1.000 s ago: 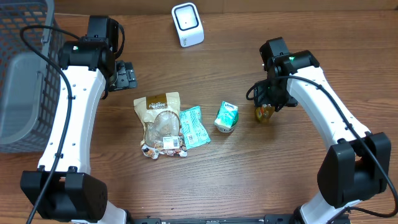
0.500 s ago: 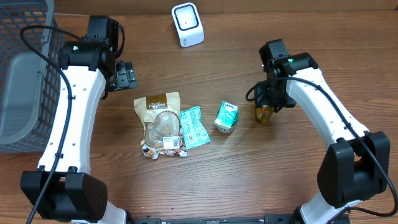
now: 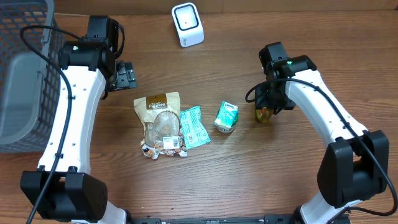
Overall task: Scan the item barcode
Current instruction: 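Close the right gripper on the Vim bottle, then lift the Vim bottle and tilt it toward the scanner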
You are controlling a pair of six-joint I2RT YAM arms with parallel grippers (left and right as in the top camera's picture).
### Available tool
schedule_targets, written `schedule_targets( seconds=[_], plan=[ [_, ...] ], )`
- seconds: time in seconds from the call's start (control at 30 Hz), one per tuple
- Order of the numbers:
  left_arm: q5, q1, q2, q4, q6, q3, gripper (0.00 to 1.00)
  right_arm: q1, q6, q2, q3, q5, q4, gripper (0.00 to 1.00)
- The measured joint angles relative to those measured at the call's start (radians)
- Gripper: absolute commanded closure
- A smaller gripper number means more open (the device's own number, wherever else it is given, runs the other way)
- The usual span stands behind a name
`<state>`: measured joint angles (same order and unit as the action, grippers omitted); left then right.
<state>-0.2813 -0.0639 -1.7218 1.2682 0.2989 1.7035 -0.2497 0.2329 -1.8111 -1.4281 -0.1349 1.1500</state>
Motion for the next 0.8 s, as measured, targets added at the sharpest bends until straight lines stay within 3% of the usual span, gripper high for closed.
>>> schedule_targets(
  seconds=[0.2, 0.4, 0.8],
  plan=[
    [0.0, 0.0, 0.0, 0.0, 0.0, 0.0, 0.0, 0.0, 0.003, 0.0, 0.002, 0.01, -0.01, 0.54],
    [0.0, 0.0, 0.0, 0.0, 0.0, 0.0, 0.0, 0.003, -0.001, 0.0, -0.008, 0.043, 0.015, 0.74],
    [0.0, 0.0, 0.0, 0.0, 0.0, 0.0, 0.0, 0.141, -0.039, 0.069, -0.214, 0.303, 0.122, 0.79]
  ],
)
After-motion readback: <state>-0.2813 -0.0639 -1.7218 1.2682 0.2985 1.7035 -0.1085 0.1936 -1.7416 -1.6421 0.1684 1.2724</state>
